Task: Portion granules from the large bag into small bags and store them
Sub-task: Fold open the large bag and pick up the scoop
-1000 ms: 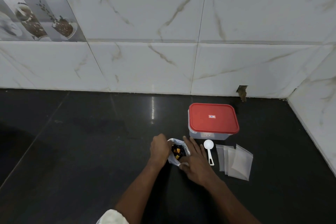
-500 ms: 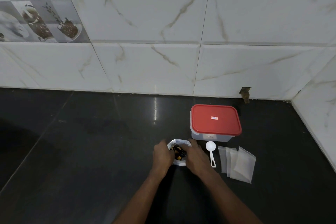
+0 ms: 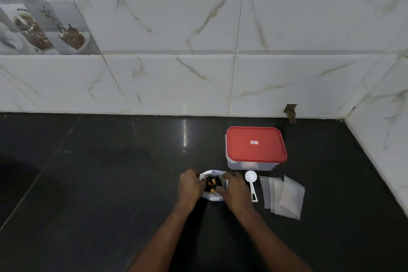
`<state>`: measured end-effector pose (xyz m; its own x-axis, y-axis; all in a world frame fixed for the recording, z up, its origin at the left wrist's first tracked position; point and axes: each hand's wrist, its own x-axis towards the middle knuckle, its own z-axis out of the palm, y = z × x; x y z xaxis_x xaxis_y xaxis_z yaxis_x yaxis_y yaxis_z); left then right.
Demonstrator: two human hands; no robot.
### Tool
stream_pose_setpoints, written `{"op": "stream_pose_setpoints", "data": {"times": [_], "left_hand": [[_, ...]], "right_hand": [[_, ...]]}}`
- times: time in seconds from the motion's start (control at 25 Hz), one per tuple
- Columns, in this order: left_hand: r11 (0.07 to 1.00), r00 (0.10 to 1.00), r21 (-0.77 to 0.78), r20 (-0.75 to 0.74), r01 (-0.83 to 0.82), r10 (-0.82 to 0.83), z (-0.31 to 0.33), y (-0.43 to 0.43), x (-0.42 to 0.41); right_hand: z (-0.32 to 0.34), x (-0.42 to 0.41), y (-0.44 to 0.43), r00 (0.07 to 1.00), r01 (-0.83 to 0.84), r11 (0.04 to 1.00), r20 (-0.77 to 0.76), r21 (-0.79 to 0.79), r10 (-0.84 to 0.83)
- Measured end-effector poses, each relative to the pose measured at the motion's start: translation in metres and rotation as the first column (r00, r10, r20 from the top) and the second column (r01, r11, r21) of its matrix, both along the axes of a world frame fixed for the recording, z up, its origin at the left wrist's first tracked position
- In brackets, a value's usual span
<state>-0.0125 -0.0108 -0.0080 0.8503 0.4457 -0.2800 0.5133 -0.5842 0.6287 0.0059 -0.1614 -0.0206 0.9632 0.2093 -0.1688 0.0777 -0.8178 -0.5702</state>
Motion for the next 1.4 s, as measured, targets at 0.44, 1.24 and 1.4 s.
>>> {"op": "stream_pose_setpoints", "data": {"times": [0.44, 1.24, 1.4], "left_hand": [[1.000, 1.000, -0.014, -0.014, -0.019, 0.019, 0.000, 0.001, 0.000], [0.983, 0.954, 0.036, 0.251, -0.180, 0.165, 0.009, -0.006, -0.044], [0.982, 0.935, -0.008, 0.303, -0.188, 0.182, 0.016, -0.018, -0.055]], "right_hand": [[0.014, 0.008, -0.007, 0.995, -0.069, 0.994, -0.068, 0.080, 0.075], [0.011, 0.003, -0.126, 0.875, 0.455, 0.883, 0.243, -0.116, -0.419], [-0.001, 0.010, -0.155, 0.862, 0.506, 0.851, 0.039, -0.138, -0.506]]}}
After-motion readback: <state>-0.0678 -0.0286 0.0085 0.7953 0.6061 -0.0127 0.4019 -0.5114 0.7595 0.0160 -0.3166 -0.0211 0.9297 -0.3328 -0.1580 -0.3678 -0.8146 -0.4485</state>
